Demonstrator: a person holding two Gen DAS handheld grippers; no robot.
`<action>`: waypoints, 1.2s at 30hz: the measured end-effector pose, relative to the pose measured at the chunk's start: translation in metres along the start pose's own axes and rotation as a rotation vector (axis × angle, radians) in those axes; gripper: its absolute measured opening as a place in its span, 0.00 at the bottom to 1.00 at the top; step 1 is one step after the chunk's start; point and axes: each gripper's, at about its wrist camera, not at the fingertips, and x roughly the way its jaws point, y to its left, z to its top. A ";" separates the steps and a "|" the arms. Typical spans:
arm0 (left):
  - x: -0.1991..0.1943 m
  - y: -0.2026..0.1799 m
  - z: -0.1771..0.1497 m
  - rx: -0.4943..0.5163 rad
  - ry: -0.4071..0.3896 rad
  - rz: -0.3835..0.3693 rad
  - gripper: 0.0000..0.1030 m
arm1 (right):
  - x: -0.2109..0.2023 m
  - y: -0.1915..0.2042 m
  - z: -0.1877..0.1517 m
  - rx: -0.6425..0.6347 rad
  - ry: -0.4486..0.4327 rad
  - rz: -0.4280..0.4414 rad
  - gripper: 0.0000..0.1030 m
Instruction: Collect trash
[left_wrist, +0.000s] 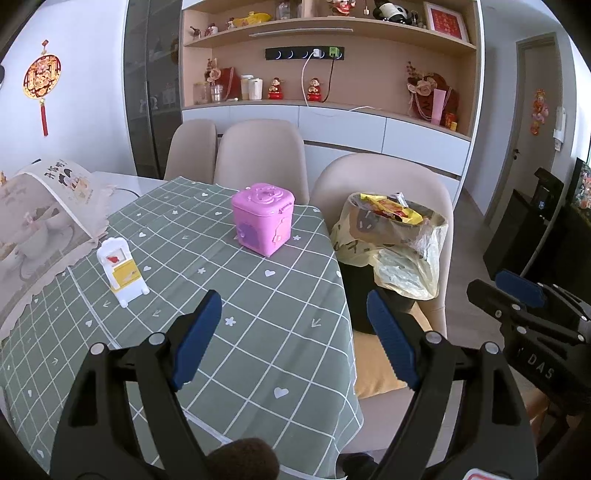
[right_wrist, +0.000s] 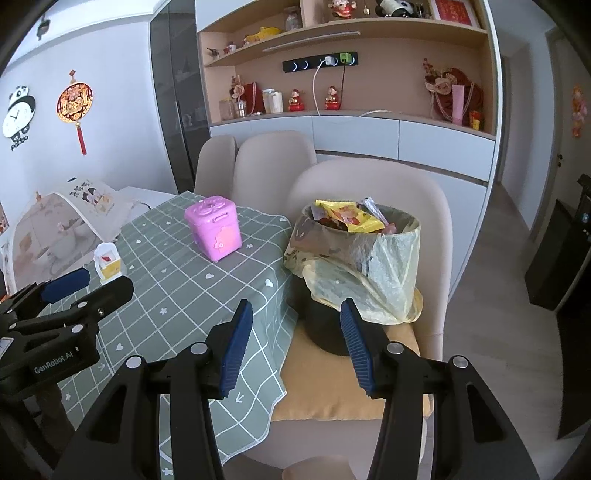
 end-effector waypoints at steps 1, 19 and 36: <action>0.000 0.000 0.000 -0.001 -0.003 0.002 0.75 | 0.000 0.000 0.001 0.000 -0.001 0.001 0.46; -0.004 -0.003 0.002 0.013 -0.019 -0.013 0.75 | -0.006 -0.005 -0.001 0.023 -0.021 -0.018 0.46; -0.010 -0.004 0.003 0.019 -0.031 -0.014 0.75 | -0.008 -0.006 -0.001 0.026 -0.027 -0.018 0.46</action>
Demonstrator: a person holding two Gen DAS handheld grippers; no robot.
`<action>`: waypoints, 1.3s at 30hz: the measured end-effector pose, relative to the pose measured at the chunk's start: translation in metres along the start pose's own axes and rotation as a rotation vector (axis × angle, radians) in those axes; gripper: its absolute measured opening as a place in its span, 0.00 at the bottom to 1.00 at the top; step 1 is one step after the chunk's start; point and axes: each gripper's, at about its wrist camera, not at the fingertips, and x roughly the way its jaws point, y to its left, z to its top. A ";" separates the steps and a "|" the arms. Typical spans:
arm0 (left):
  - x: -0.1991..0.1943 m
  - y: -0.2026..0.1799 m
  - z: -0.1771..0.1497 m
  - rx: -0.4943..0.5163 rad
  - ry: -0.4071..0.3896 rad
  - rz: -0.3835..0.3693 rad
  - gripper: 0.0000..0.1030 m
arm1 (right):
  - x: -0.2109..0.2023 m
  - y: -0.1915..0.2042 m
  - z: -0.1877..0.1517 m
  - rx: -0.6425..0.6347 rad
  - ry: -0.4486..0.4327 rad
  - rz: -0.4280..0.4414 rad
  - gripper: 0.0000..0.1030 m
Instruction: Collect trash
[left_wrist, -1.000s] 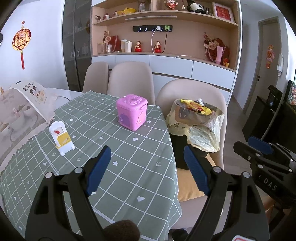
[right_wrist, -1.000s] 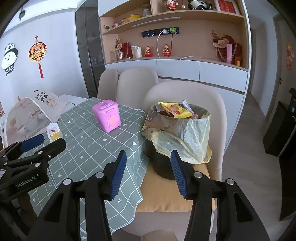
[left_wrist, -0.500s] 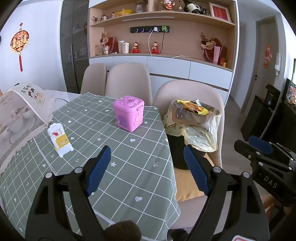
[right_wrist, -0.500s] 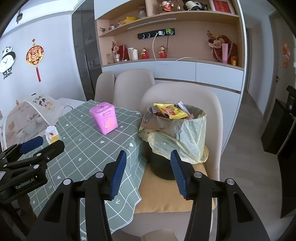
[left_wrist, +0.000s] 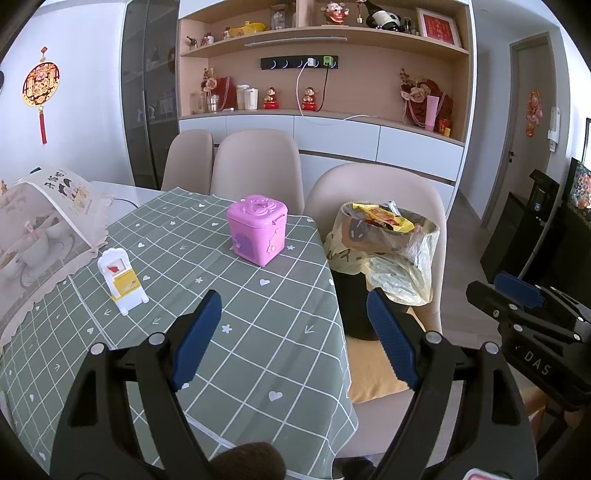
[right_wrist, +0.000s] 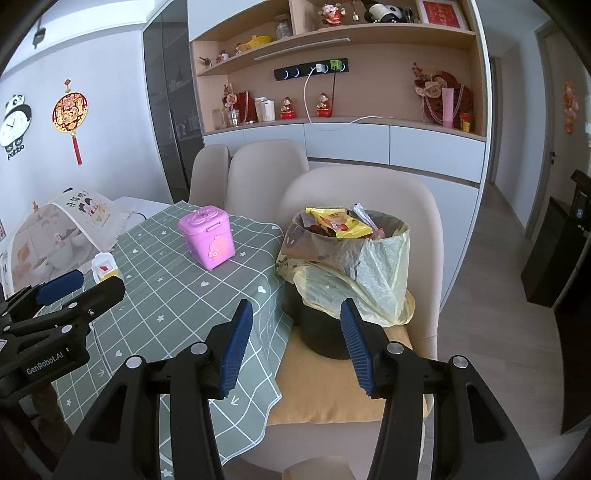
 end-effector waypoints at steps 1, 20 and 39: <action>0.000 0.000 0.000 -0.001 0.000 0.000 0.75 | 0.000 0.000 0.000 0.001 0.000 -0.001 0.46; -0.004 -0.010 0.004 0.012 -0.003 -0.015 0.75 | -0.006 -0.005 0.001 0.013 -0.005 -0.006 0.46; 0.003 -0.008 0.002 0.016 0.011 -0.039 0.75 | -0.007 -0.010 -0.001 0.021 -0.004 -0.017 0.46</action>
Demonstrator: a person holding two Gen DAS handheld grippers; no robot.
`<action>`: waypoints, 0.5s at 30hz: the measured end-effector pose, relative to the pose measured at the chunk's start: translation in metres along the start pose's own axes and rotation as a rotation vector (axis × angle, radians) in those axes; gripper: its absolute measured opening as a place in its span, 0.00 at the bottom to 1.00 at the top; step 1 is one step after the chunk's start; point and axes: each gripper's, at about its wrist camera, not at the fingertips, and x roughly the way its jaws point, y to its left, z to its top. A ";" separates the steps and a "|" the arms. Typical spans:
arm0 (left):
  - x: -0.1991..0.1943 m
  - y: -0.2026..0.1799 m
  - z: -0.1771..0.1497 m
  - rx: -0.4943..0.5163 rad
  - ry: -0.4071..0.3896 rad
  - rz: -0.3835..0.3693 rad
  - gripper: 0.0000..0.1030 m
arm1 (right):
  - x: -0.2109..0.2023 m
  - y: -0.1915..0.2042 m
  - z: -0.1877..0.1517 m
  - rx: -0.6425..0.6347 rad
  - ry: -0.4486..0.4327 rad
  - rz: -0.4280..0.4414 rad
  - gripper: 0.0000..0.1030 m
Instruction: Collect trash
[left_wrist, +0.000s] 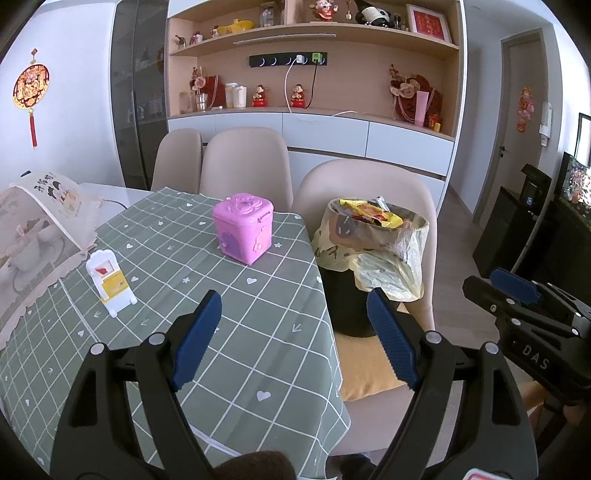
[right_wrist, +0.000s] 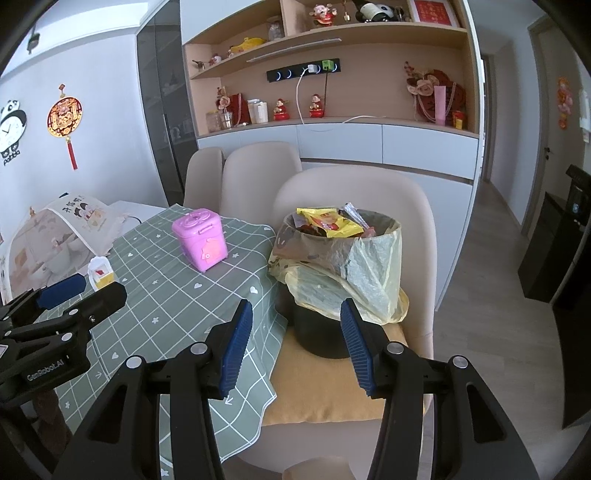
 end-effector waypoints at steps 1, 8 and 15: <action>0.001 0.000 0.000 0.000 0.002 -0.002 0.75 | 0.001 0.000 0.000 0.000 0.000 -0.001 0.46; 0.001 -0.002 -0.002 0.033 -0.012 -0.006 0.75 | 0.002 -0.001 -0.002 0.012 0.003 -0.017 0.46; 0.008 0.000 -0.002 0.010 0.020 -0.027 0.72 | 0.003 0.001 -0.005 0.017 0.009 -0.028 0.46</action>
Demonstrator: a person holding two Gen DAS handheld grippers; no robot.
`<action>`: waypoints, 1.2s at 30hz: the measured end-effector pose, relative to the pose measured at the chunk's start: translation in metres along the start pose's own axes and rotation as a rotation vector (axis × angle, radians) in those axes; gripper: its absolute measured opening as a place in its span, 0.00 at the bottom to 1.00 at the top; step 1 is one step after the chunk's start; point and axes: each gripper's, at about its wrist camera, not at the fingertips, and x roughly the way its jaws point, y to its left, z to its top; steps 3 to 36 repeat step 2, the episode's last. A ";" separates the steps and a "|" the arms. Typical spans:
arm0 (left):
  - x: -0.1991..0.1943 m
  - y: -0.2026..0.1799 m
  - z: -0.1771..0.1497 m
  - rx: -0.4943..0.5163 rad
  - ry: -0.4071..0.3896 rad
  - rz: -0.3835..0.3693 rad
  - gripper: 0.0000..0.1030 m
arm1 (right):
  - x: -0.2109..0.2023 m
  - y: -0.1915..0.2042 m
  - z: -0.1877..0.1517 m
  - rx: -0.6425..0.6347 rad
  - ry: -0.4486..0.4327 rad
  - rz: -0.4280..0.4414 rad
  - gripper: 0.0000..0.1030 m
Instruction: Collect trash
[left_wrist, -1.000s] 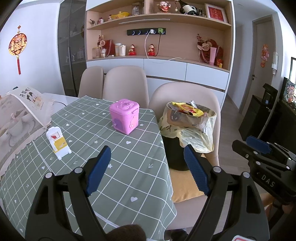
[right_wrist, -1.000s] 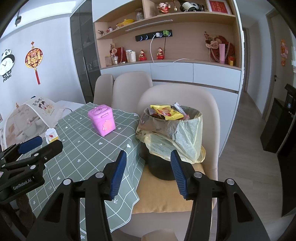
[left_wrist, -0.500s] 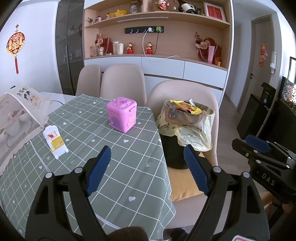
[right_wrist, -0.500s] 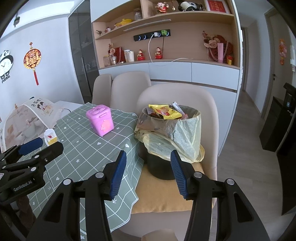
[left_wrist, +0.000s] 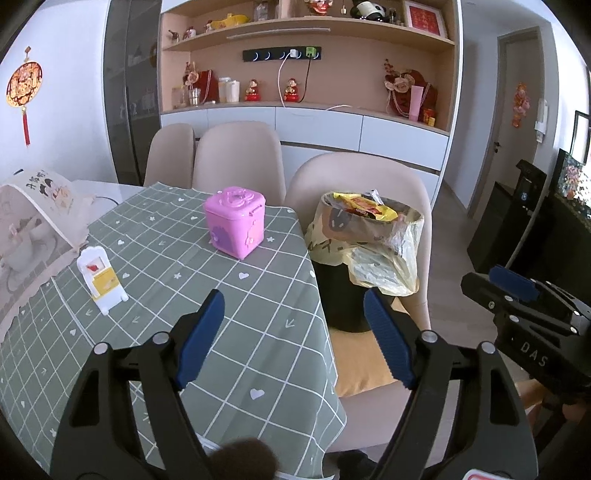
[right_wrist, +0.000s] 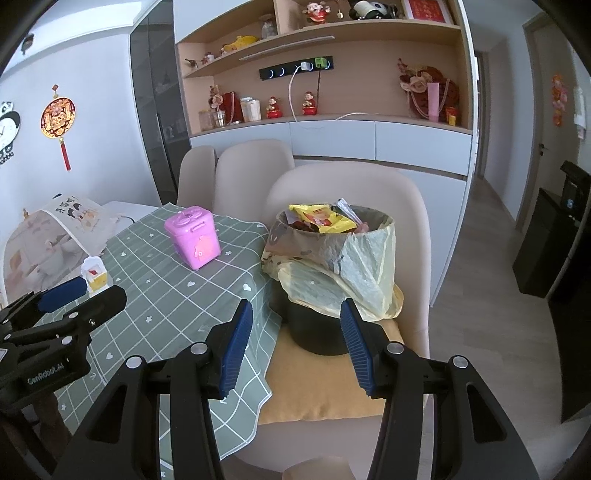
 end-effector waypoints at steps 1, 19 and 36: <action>0.000 0.000 0.000 0.005 -0.001 0.005 0.72 | 0.001 -0.001 -0.001 0.004 0.002 -0.002 0.46; 0.000 0.000 -0.001 0.008 -0.001 0.005 0.72 | 0.001 -0.001 -0.002 0.007 0.004 -0.005 0.46; 0.000 0.000 -0.001 0.008 -0.001 0.005 0.72 | 0.001 -0.001 -0.002 0.007 0.004 -0.005 0.46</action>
